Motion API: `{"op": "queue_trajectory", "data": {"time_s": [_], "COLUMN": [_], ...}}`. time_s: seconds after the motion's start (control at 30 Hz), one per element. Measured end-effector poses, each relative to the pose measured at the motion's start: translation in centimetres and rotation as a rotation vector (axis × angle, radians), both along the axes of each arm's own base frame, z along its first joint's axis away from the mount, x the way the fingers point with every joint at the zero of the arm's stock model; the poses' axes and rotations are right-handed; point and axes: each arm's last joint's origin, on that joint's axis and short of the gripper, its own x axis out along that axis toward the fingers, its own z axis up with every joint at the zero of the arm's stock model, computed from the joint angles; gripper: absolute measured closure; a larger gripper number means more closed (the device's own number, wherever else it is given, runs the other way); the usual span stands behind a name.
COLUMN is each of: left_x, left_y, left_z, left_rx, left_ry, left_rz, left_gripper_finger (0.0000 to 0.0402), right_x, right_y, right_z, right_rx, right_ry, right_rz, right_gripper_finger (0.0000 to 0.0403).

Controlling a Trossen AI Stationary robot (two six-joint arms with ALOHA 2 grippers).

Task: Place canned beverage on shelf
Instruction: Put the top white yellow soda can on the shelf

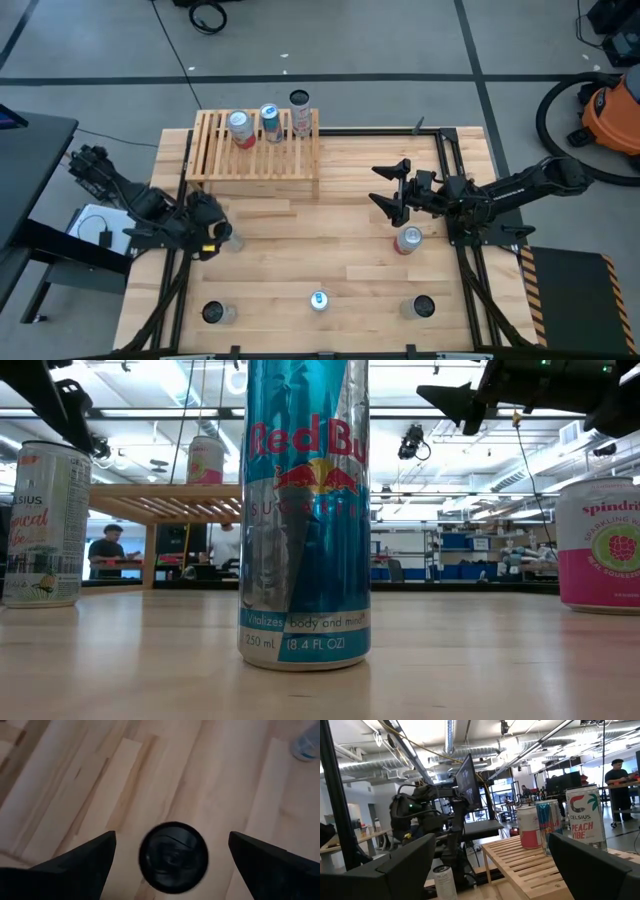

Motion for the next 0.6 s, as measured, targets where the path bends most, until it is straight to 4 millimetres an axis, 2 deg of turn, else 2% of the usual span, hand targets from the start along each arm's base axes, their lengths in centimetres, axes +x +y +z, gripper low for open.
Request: {"op": "queue_trajectory", "data": {"time_s": [0.23, 0.6], "left_x": [0.30, 0.54], "left_y": [0.87, 1.00], "left_z": [-0.13, -0.07], "left_rx": [-0.047, -0.051], "left_ry": [0.052, 0.041], "left_rz": [0.041, 0.041], "left_gripper_finger": [0.0012, 0.0012], "right_x": [0.00, 0.06], "right_y": [0.00, 0.07], "right_z": [0.01, -0.13], "right_rx": [0.000, 0.002], "right_ry": [0.000, 0.012], "right_rz": [0.001, 0.023], "right_gripper_finger": [0.0004, 0.0004]}}
